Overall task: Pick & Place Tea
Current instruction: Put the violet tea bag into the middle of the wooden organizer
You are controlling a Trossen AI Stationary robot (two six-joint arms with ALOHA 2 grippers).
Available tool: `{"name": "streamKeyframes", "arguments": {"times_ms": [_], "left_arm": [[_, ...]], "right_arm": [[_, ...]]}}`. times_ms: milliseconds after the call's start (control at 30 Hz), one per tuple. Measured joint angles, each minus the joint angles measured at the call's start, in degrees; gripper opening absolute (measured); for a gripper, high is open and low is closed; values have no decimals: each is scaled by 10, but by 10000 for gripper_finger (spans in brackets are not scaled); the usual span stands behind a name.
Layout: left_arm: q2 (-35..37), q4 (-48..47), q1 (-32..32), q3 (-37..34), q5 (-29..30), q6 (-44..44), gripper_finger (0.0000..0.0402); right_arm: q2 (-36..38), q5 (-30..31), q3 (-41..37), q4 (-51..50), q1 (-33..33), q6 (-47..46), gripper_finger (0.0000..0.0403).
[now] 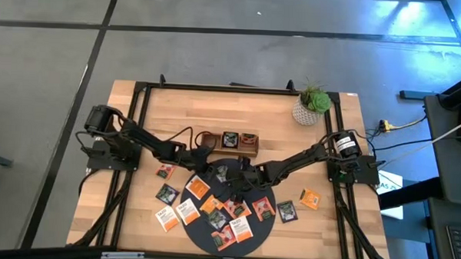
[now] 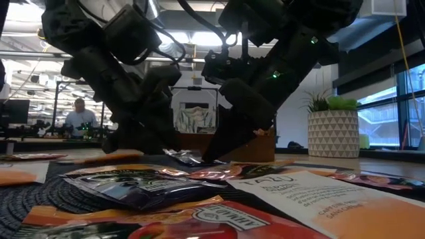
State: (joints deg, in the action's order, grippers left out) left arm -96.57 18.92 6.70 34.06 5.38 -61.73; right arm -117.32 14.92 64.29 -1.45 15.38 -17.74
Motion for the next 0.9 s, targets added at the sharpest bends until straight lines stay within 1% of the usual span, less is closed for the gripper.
{"name": "streamKeyframes", "arguments": {"times_ms": [167,400,567,700,900], "left_arm": [[-2,24,0,-1,-15,19,130],[-2,23,0,-1,-19,30,134],[-2,22,0,-1,-24,40,130],[-1,22,0,-1,-23,39,115],[-1,22,-1,-1,-24,40,76]], "right_arm": [[0,0,0,0,0,0,11],[0,0,0,0,0,0,11],[0,0,0,0,0,0,11],[0,-1,0,0,-1,0,11],[0,-1,0,0,-2,0,11]]}}
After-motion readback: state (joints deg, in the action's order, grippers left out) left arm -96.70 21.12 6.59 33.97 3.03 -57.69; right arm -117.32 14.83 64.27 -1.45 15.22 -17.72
